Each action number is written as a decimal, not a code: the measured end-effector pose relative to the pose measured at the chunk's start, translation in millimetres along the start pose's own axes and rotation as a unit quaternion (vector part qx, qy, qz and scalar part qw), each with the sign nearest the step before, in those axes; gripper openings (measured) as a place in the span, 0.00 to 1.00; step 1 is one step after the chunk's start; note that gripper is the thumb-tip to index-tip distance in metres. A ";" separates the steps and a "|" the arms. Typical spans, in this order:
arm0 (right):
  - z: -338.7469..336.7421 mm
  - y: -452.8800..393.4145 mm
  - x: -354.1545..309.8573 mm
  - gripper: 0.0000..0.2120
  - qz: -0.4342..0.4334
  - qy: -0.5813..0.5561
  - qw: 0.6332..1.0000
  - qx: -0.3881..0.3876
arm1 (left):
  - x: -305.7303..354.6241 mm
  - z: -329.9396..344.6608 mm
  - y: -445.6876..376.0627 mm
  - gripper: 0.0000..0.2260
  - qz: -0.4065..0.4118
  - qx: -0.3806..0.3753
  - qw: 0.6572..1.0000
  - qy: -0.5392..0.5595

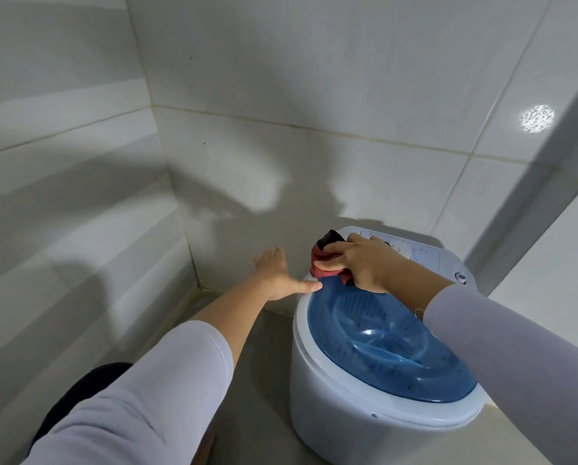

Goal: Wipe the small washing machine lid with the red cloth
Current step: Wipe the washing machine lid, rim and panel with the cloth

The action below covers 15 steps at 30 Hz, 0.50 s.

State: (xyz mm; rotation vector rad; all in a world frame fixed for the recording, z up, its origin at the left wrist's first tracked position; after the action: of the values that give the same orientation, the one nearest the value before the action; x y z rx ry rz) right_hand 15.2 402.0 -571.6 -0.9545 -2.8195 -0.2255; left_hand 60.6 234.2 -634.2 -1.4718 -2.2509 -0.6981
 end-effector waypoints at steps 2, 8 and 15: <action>1.6 -2.6 2.9 0.25 0.015 -0.008 1.000 0.003 | 1.5 -0.3 -3.2 0.57 0.006 -0.017 0.999 -0.027; 2.3 -12.7 11.3 0.26 0.036 -0.004 0.999 0.002 | 6.6 -2.8 -4.6 0.54 0.019 -0.046 0.997 -0.057; 1.6 -30.0 22.4 0.25 0.064 0.036 0.997 0.006 | 8.8 -1.0 -13.3 0.55 0.031 -0.054 0.993 -0.096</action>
State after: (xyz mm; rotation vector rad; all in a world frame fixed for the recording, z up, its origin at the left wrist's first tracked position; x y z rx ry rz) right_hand -20.9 391.9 -571.5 -1.0955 -2.6799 -0.2233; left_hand 45.0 235.7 -631.2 -1.7209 -2.3283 -0.6961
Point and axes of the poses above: each hand's wrist, its own y-axis away from the middle knuckle, its own z-axis out of the palm, x = y × z, the point moved 2 cm from there along -y, towards the middle knuckle, and after that the axes turned 7 degrees about x, right-handed, at the moved point
